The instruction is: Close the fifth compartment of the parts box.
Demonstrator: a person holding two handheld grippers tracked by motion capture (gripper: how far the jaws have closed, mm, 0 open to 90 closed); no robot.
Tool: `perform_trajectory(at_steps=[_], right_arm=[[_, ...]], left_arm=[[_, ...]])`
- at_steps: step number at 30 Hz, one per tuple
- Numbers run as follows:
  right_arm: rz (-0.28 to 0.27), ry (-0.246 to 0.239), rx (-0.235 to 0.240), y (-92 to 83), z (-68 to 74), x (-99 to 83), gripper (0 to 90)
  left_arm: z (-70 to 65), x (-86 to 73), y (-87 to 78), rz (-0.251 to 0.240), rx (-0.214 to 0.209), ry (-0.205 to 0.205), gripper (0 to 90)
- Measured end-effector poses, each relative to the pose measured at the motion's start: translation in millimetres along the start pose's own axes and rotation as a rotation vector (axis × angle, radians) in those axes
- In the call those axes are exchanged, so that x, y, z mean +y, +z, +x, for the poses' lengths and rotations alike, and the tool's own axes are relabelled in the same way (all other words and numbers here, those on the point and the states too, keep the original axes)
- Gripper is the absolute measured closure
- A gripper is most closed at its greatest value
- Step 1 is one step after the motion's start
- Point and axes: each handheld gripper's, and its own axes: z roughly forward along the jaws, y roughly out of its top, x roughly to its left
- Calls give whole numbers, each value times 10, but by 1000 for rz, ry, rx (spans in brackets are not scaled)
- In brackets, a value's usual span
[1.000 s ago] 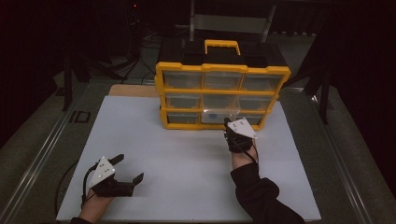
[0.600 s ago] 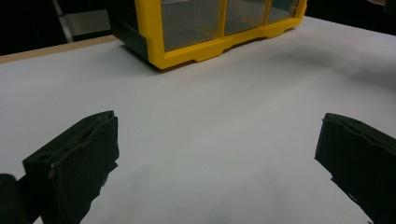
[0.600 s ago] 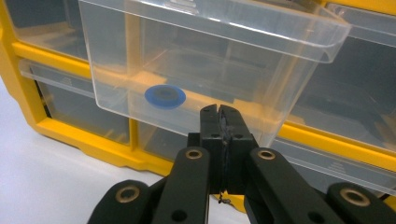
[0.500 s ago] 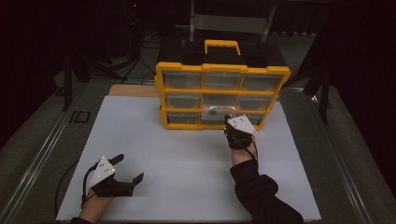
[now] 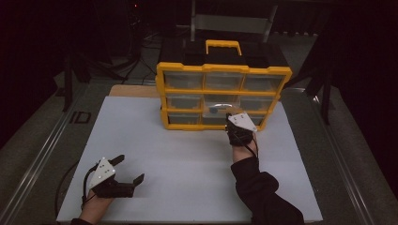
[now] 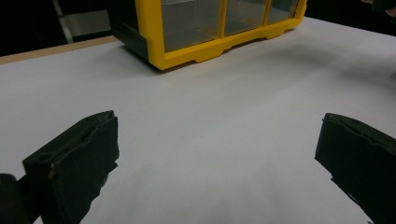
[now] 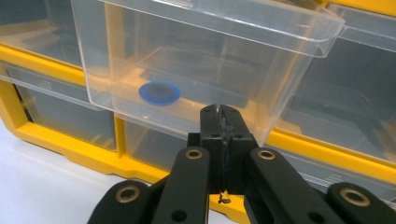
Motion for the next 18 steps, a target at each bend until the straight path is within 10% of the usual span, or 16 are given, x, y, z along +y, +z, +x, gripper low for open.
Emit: perform_trajectory(at_steps=[18], right_arm=[[8,3,-6,103,-41,45,892]], left_arm=[[-1,-2,4,1,-1,0,0]])
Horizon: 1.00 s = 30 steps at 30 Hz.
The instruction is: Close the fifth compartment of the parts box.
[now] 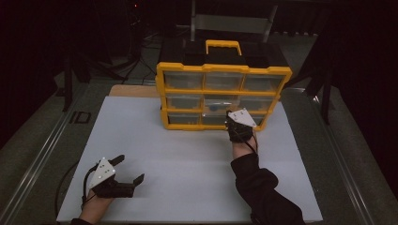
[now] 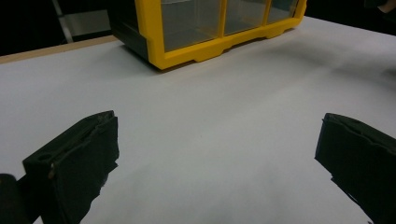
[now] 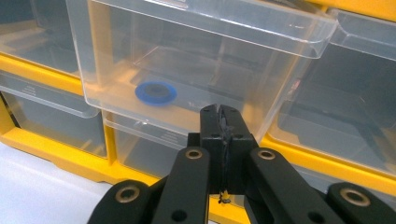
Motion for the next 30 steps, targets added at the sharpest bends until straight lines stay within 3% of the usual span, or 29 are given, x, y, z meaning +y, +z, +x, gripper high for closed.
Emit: perform_trajectory(at_steps=[30], right_arm=[[23,-6,-24,190,-46,41,892]], left_arm=[[2,0,-6,-2,-2,0,0]])
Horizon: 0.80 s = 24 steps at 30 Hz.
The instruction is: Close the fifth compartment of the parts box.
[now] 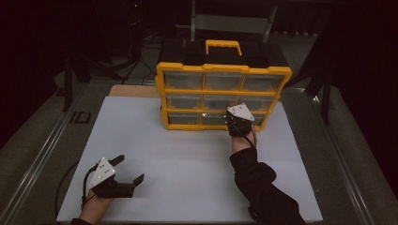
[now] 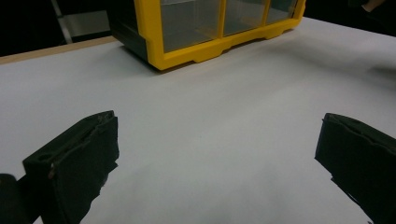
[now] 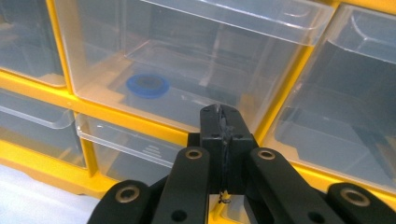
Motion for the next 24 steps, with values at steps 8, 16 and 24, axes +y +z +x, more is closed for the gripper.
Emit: perform_trajectory(at_steps=[8,16,24], right_arm=[[4,-8,-2,33,-10,11,891],[5,-18,-12,69,-11,19,892],[3,-22,-12,79,-12,18,891]], left_arm=[[-2,0,0,1,-1,1,0],[-2,0,-1,1,0,1,0],[-2,0,2,0,-1,1,0]])
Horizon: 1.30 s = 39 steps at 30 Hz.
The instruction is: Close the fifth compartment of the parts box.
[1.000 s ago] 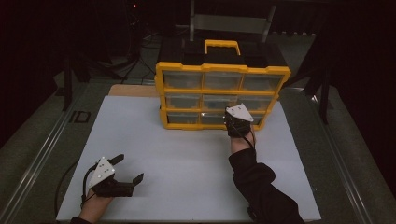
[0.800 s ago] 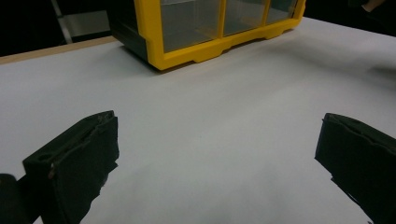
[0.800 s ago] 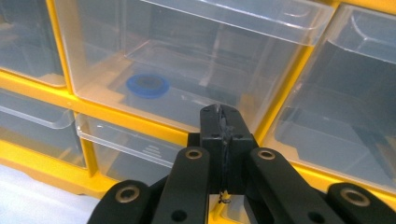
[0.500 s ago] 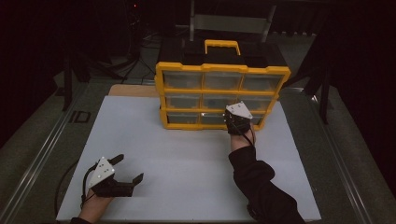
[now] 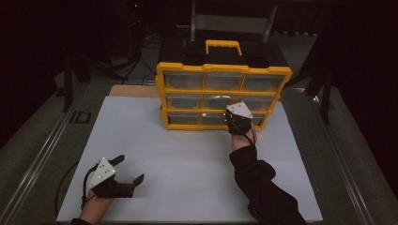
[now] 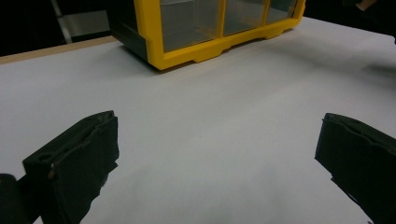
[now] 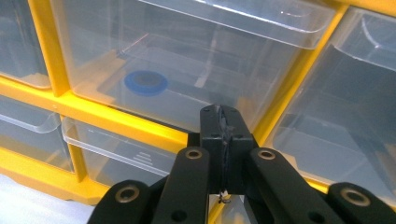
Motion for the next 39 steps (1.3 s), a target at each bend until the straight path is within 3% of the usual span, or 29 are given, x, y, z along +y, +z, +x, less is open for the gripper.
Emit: perform_trajectory(at_steps=[10,16,23,29,39], right_arm=[[-7,37,38,-26,21,12,872],[-6,56,83,-52,61,49,789],[-1,45,129,-50,109,84,611],[23,73,144,-39,122,77,463],[82,83,199,-29,172,93,129]], left_arm=[[-1,1,2,1,0,1,0],[3,0,1,0,1,-2,0],[4,0,8,2,0,-3,0],[3,0,10,2,1,-6,0],[10,4,15,0,-1,-10,0]])
